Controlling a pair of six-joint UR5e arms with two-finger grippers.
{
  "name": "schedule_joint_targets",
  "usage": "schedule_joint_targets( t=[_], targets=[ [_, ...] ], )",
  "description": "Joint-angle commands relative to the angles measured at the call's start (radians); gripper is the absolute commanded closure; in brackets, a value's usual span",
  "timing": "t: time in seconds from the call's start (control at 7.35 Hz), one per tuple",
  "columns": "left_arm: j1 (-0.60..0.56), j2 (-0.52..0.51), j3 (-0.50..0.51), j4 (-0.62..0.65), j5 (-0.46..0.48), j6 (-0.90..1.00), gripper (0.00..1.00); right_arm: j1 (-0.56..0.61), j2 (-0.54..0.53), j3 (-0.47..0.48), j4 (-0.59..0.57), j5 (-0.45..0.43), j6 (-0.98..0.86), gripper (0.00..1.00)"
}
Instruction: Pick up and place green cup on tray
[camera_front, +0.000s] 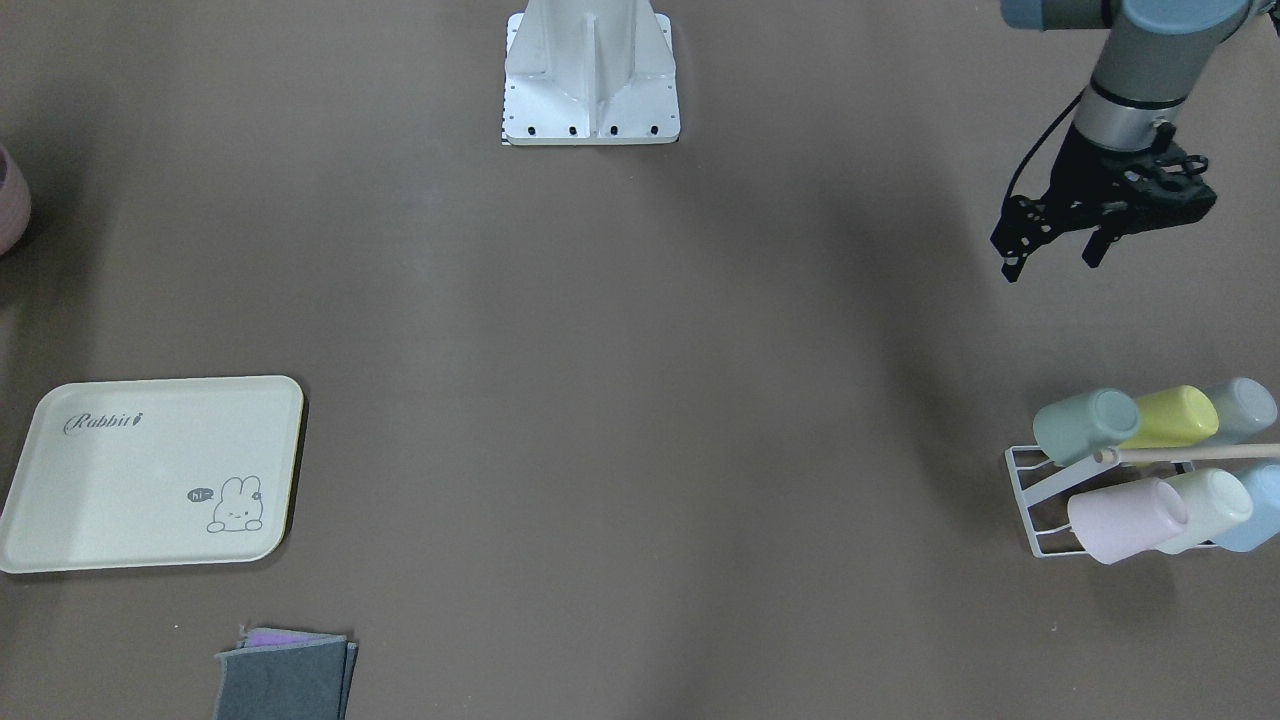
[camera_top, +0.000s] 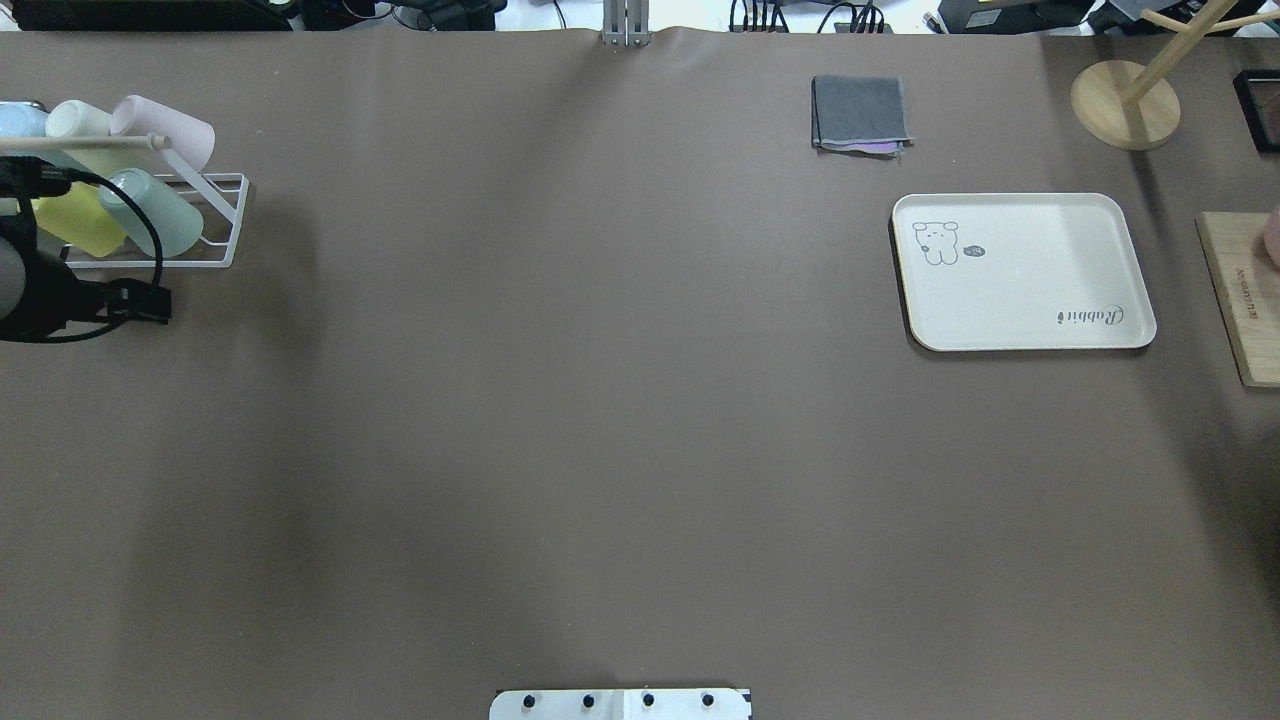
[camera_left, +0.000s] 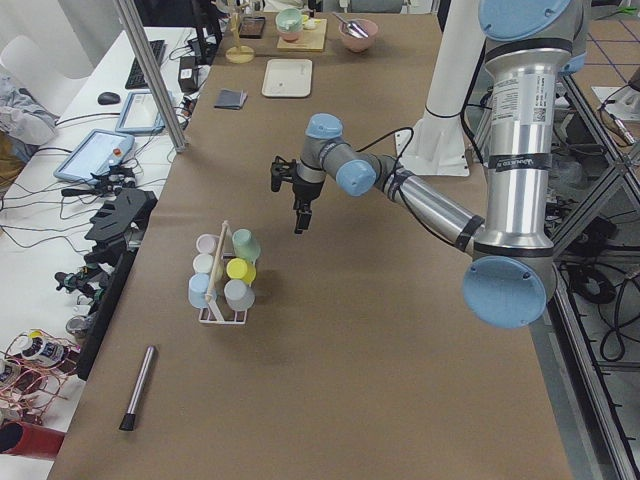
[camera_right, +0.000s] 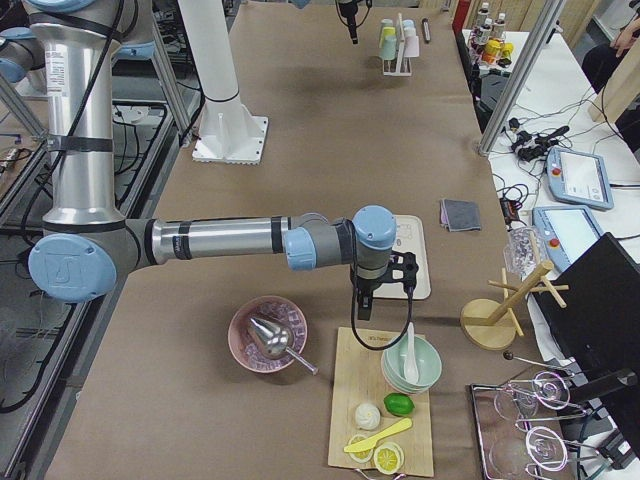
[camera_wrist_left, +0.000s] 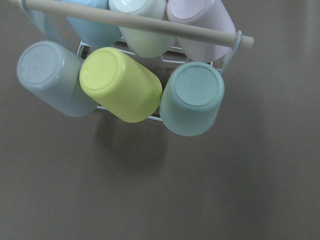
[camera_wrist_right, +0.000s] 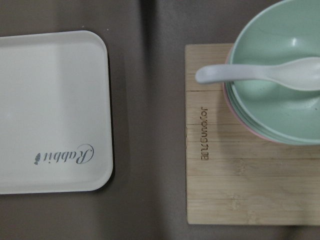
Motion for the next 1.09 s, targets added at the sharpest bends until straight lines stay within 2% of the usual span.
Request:
schedule_joint_targets(
  t=[0.0,0.14,0.41,0.95],
  targets=[
    [0.080,-0.005,0.002,0.020,0.127,0.288,0.03,-0.030,0.052,-0.150,0.172,0.051,0.054,0.00],
    [0.082,-0.011,0.001,0.046,0.156,0.429,0.03,-0.050,0.087,-0.191,0.215,0.059,0.066,0.00],
    [0.120,-0.066,-0.002,0.150,0.373,0.744,0.03,-0.108,0.155,-0.244,0.222,0.060,0.136,0.00],
    [0.319,-0.221,0.007,0.399,0.798,1.230,0.03,-0.251,0.192,-0.325,0.231,0.037,0.140,0.00]
  ],
)
